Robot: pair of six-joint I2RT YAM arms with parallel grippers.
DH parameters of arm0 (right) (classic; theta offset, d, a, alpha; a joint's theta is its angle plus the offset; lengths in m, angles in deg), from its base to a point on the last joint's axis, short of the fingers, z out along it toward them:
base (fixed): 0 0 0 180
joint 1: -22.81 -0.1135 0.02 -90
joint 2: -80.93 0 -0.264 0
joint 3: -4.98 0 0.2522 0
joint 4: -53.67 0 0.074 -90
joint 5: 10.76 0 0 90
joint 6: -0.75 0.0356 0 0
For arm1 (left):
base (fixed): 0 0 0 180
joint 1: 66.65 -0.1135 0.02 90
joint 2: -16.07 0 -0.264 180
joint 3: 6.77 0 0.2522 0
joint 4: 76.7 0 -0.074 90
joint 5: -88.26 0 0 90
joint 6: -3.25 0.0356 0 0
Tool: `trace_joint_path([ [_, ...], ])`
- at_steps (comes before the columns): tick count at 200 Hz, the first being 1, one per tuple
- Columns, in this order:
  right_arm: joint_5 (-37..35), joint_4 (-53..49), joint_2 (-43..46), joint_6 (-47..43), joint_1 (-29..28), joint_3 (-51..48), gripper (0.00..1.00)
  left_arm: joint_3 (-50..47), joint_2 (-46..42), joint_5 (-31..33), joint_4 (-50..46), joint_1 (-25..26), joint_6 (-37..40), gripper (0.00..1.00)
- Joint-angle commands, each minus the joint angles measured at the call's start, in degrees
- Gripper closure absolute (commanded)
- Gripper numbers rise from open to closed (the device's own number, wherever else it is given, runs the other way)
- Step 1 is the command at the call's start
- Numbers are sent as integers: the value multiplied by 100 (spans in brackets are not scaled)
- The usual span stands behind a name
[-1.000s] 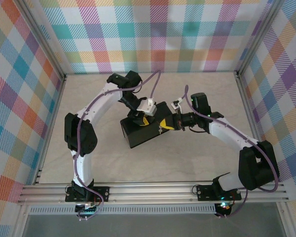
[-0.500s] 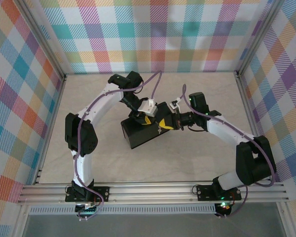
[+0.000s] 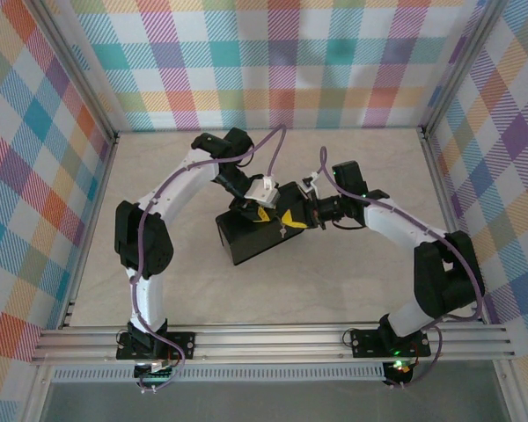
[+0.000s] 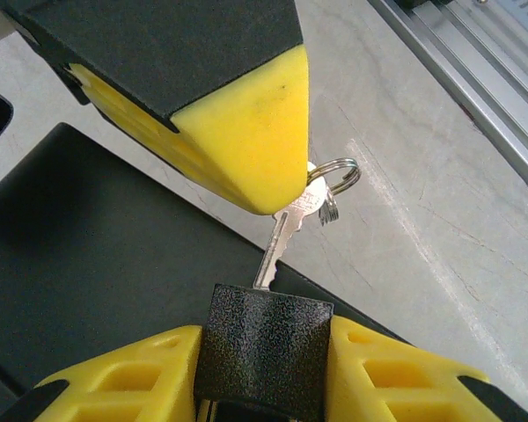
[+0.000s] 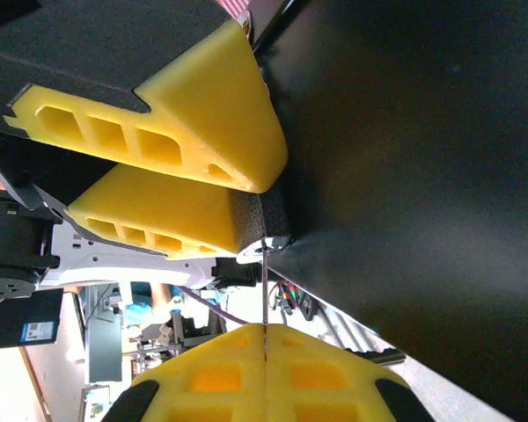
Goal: Unlock the padlock with the key
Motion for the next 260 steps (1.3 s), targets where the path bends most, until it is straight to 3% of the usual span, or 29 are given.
trace_joint_path([
  [1, 110, -89, -83, -201, 37, 183, 100, -240, -81, -98, -157, 15, 242, 65],
  [127, -32, 74, -283, 35, 44, 307, 100, -471, -175, -167, -94, -14, 357, 67],
  [260, -256, -969, -332, -471, 72, 622, 100, -603, -240, -277, -50, -183, 462, 68],
])
